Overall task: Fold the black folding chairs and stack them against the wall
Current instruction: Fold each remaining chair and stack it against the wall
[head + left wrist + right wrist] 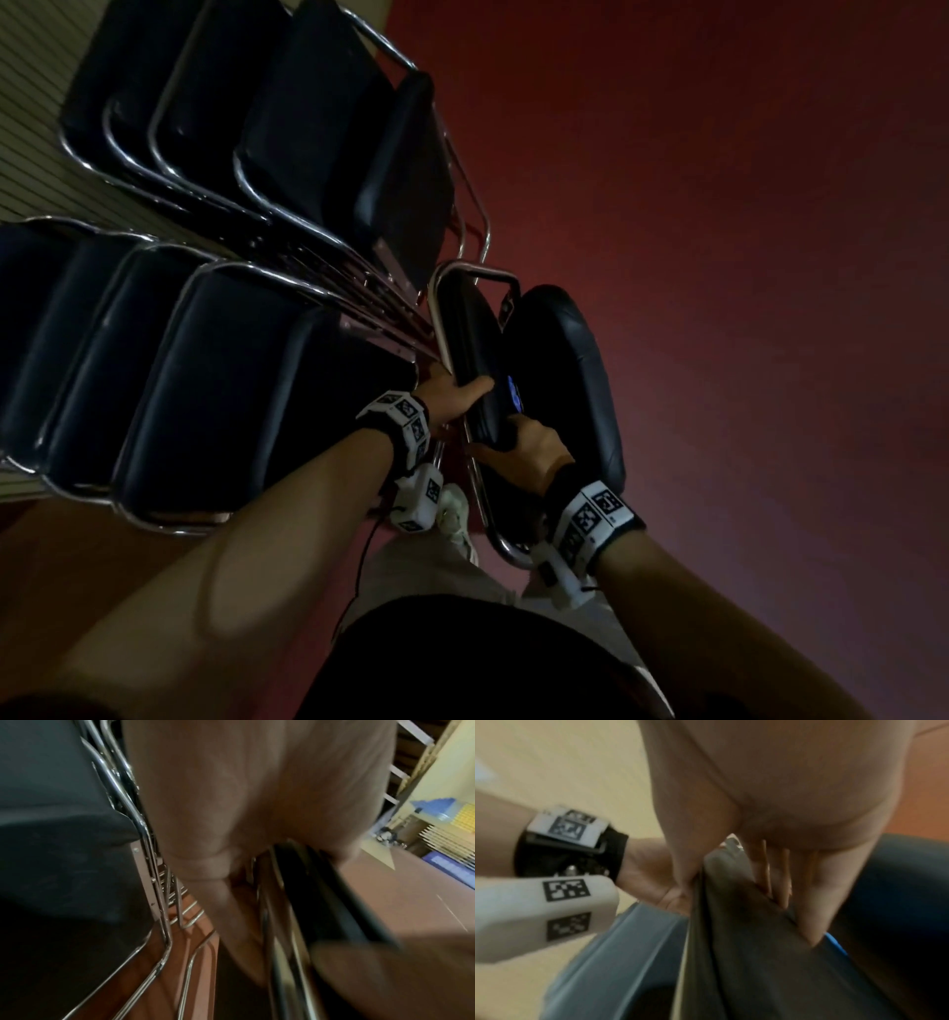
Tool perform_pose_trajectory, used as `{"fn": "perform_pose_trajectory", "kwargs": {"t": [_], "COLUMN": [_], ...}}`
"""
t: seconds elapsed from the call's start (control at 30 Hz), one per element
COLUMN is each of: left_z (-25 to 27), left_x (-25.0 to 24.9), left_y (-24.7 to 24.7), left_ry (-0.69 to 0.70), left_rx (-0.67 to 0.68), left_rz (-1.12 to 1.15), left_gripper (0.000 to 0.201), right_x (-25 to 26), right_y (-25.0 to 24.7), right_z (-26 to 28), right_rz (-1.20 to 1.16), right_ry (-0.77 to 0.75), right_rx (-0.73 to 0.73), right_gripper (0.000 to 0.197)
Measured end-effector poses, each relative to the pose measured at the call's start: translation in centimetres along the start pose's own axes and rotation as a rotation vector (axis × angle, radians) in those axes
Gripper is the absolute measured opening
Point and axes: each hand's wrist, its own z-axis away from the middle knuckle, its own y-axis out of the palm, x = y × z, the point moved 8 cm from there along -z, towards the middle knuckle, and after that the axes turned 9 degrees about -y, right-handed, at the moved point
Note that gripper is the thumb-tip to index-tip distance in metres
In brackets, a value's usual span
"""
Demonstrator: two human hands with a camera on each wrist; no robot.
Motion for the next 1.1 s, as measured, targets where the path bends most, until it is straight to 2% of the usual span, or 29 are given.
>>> {"fn": "perform_pose_trajectory", "kwargs": {"t": [0.1,0.2,0.23,0.3,0.33,0.4,0.47,0.5,0.53,0.6,0.63,0.7,0.73,0.8,0.87,0.93,1.0,1.1], "left_z": [0.3,-2.2,-2.1,0.3,0.6,0.8,0.1,-0.1,0.1,0.2,0.3,-0.3,-0.5,-1.5,-2.3,-3.3,-3.2,-3.3], "left_x": [0.1,0.8,0.7,0.6,0.5,1.7,3.0,3.7,3.8,5.3,5.2,7.5,8.2,11.9,14.9,16.8,17.0,15.7], "left_y": [0.6,0.7,0.6,0.4,0.4,-0.8,-2.1,-3.0,-3.3,-6.9,-7.6,-11.9,-12.8,-16.1,-16.9,-18.1,-18.8,-20.4], "left_ry": [0.032,0.022,0.017,0.049,0.069,0.126,0.149,0.156,0.144,0.138,0.124,0.088,0.058,0.012,-0.02,-0.017,-0.021,0.011], "left_rx": [-0.05,-0.038,-0.025,-0.01,-0.023,-0.031,-0.053,-0.057,-0.063,-0.094,-0.101,-0.143,-0.158,-0.202,-0.216,-0.194,-0.187,-0.192], "left_rz": [0.036,0.03,0.053,0.088,0.092,0.062,0.042,0.037,0.023,0.026,0.035,0.046,0.04,0.033,0.046,0.038,0.024,-0.071], "left_gripper": [0.111,0.123,0.12,0.098,0.088,0.084,0.086,0.088,0.09,0.09,0.09,0.091,0.093,0.104,0.116,0.117,0.121,0.116], "right_x": [-0.1,-0.4,-0.8,-2.3,-4.0,-7.5,-10.5,-11.5,-13.0,-12.4,-12.6,-11.0,-11.9,-10.0,-4.8,-0.9,1.9,4.0], "right_y": [-0.2,-0.4,-0.5,-0.6,-1.0,-0.6,-0.9,-0.5,-0.6,1.9,2.5,7.5,9.3,15.3,16.8,17.3,16.5,16.5], "right_z": [0.3,0.4,0.3,1.5,1.6,2.7,3.6,3.8,4.4,3.7,3.3,-0.2,-2.1,-5.6,-3.6,-2.7,-2.2,-3.3], "right_rz": [0.037,0.008,0.002,-0.111,-0.17,-0.18,0.051,0.127,0.117,0.019,-0.027,-0.119,-0.107,-0.009,0.14,0.332,0.537,0.609], "right_ry": [-0.037,-0.041,-0.021,0.073,0.129,0.279,0.366,0.398,0.451,0.484,0.482,0.383,0.341,0.221,0.185,0.208,0.184,0.131], "right_rx": [0.027,0.061,0.102,0.097,0.084,-0.021,-0.073,-0.099,-0.124,-0.174,-0.173,-0.109,-0.078,0.014,0.071,0.044,-0.012,0.007], "right_gripper": [0.069,0.088,0.097,0.107,0.103,0.082,0.061,0.056,0.056,0.068,0.078,0.102,0.11,0.112,0.113,0.102,0.077,0.048]}}
